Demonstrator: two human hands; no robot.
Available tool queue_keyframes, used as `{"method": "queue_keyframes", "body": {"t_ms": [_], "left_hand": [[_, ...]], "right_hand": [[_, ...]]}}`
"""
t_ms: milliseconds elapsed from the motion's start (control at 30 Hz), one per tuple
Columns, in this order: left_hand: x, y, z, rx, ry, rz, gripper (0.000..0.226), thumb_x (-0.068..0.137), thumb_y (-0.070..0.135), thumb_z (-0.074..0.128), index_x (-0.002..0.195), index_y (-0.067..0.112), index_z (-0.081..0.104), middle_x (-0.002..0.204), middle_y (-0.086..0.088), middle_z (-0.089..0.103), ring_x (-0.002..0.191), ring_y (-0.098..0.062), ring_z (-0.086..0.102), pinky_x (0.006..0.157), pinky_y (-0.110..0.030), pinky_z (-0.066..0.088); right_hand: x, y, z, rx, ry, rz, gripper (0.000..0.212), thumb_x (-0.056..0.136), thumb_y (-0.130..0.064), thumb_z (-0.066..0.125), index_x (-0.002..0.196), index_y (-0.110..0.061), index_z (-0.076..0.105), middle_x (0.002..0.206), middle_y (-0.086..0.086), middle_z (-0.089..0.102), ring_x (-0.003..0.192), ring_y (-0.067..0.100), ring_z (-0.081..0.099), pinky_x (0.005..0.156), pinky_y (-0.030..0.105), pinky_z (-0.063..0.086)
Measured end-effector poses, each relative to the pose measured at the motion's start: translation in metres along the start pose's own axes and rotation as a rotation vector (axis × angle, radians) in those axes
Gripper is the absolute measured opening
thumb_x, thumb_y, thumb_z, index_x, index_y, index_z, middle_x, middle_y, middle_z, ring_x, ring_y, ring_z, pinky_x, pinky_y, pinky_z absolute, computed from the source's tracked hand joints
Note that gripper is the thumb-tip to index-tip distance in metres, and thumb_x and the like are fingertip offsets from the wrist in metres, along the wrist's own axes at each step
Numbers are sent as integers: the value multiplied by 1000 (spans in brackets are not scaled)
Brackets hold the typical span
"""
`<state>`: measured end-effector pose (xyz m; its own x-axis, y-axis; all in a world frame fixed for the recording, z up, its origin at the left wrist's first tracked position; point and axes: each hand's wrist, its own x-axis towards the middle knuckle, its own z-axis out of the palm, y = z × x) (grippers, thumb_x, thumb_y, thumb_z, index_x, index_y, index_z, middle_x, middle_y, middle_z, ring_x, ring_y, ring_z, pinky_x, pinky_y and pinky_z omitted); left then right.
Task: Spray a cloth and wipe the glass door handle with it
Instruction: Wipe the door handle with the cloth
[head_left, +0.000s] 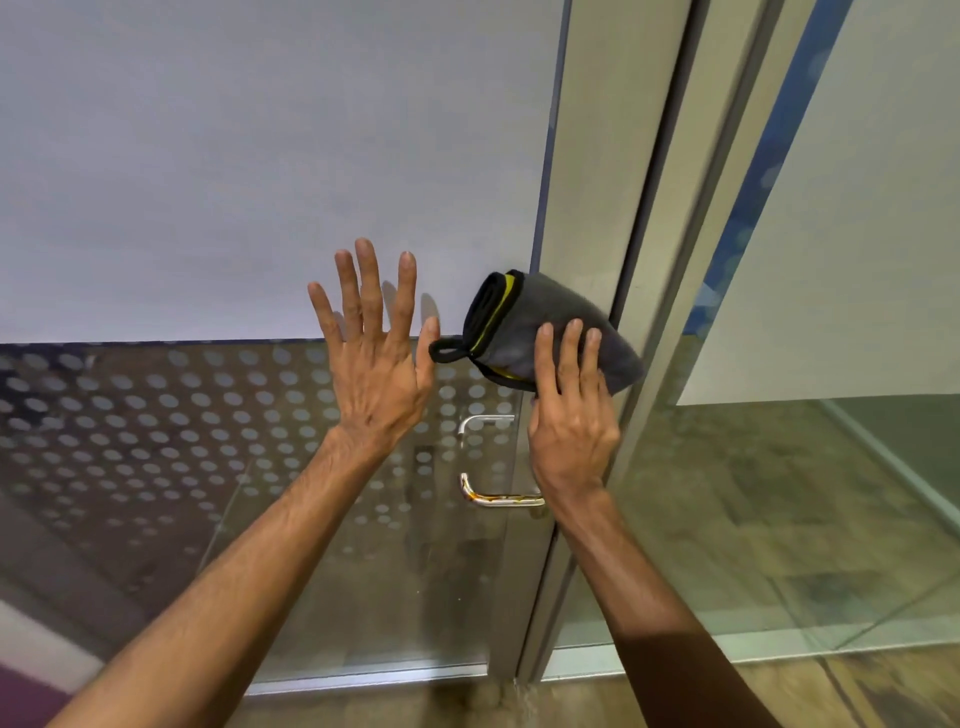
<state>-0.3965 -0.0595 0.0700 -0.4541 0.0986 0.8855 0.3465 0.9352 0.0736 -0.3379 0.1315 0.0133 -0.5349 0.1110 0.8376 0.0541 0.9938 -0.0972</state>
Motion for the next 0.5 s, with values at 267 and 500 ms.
{"method": "queue_keyframes", "body": {"t_ms": [267, 500], "left_hand": [[-5, -6, 15, -18, 2, -1, 66, 109, 42, 41, 163, 13, 15, 165, -31, 17, 154, -34, -3, 124, -65, 0], [-7, -6, 22, -32, 6, -15, 71, 109, 44, 39, 161, 20, -2, 166, -30, 15, 154, -21, -23, 124, -64, -2]], "right_hand": [[-44, 6, 17, -58, -90, -74, 63, 94, 6, 46, 154, -14, 44, 159, 14, 42, 148, 34, 37, 111, 50, 46], [-74, 9, 18, -72, -343, -81, 57, 93, -3, 49, 149, -12, 51, 154, 17, 50, 142, 37, 47, 103, 51, 54]]}}
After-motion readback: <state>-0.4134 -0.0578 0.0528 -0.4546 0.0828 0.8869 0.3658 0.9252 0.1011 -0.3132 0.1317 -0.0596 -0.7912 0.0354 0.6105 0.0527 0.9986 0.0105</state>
